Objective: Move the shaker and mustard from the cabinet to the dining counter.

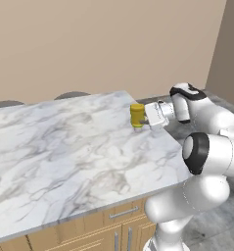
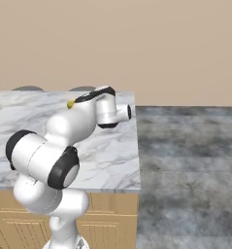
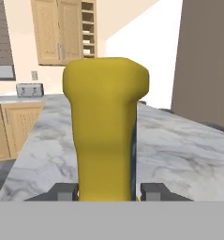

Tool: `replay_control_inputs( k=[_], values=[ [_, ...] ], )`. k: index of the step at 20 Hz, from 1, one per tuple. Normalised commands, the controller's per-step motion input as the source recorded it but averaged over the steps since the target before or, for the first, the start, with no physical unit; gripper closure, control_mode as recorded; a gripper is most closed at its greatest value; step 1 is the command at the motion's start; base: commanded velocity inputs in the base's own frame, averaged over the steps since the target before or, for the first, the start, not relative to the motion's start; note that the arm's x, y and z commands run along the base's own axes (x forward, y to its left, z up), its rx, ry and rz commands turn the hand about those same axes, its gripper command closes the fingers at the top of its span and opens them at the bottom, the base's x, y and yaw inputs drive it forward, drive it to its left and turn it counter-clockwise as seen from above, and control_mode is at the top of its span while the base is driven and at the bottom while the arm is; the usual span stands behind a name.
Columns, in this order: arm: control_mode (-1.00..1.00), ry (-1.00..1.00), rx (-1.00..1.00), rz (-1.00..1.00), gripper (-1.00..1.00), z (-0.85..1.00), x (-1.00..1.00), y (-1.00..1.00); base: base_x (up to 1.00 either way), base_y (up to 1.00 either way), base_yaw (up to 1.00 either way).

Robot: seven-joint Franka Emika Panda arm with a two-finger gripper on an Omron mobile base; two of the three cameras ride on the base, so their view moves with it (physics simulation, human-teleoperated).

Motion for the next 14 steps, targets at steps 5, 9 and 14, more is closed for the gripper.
replay_control_inputs(
  k=[5, 9, 14],
  values=[
    [-1.00, 0.00, 0.00, 0.01, 1.00, -0.33, -0.17, 0.00, 0.00, 0.00, 0.00],
    [-1.00, 0.00, 0.00, 0.01, 1.00, -0.37, -0.19, 0.00, 0.00, 0.00, 0.00],
    [-1.00, 0.00, 0.00, 0.01, 1.00, -0.40, -0.14, 0.00, 0.00, 0.00, 0.00]
  ],
)
